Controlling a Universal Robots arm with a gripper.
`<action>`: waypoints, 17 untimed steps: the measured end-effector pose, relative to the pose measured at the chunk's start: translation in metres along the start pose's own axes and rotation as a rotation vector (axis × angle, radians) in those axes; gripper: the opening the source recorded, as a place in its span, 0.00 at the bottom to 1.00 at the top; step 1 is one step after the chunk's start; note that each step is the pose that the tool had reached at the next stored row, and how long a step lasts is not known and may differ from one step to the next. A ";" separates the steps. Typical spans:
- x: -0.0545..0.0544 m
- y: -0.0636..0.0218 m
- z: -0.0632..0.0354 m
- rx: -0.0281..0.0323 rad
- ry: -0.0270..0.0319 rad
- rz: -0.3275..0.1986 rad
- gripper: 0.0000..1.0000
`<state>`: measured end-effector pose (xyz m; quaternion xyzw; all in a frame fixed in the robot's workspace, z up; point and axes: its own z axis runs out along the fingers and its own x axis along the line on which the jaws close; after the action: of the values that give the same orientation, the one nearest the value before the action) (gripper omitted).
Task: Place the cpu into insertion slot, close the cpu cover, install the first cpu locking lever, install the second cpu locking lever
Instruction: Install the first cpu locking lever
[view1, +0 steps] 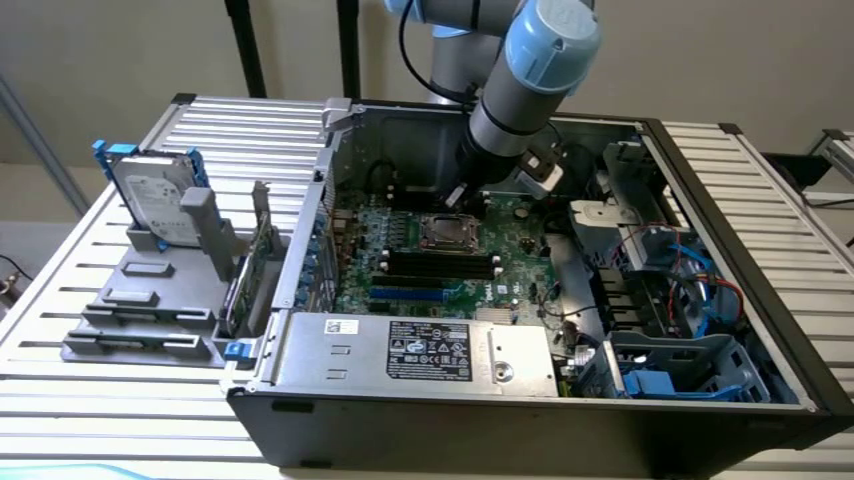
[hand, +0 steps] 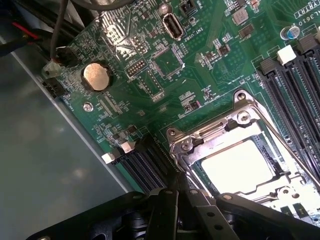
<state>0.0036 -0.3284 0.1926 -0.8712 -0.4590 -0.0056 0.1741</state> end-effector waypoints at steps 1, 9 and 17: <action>0.000 -0.0001 -0.0001 0.0003 0.0005 0.000 0.11; -0.003 -0.0061 -0.0101 0.0003 0.0002 0.000 0.11; -0.017 -0.0216 -0.0138 0.0003 0.0000 -0.001 0.11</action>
<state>-0.0213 -0.3347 0.2092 -0.8709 -0.4595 -0.0056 0.1743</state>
